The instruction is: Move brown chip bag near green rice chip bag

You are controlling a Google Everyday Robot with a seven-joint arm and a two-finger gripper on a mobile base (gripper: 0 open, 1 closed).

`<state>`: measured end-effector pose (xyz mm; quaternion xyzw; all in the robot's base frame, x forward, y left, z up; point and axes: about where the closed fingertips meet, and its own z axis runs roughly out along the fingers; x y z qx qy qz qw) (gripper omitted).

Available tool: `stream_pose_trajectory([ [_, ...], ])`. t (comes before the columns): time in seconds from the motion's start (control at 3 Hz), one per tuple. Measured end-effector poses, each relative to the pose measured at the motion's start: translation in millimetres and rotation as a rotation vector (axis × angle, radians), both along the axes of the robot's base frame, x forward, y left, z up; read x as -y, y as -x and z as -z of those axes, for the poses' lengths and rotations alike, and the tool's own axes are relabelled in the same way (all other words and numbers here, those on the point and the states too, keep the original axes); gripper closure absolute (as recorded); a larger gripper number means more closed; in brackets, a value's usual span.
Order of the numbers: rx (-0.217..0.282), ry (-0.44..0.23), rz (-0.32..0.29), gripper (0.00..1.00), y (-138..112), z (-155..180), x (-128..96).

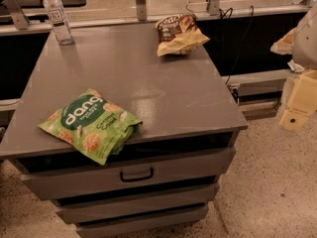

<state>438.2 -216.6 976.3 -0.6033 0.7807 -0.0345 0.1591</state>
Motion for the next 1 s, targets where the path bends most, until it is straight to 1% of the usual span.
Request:
stream_pose_trajectory([
  [0.33, 0.015, -0.009, -0.006, 0.0, -4, 2, -1],
  [0.67, 0.039, -0.062, 0.016, 0.0, -32, 23, 0],
  [1.0, 0.094, -0.153, 0.027, 0.0, -83, 55, -13],
])
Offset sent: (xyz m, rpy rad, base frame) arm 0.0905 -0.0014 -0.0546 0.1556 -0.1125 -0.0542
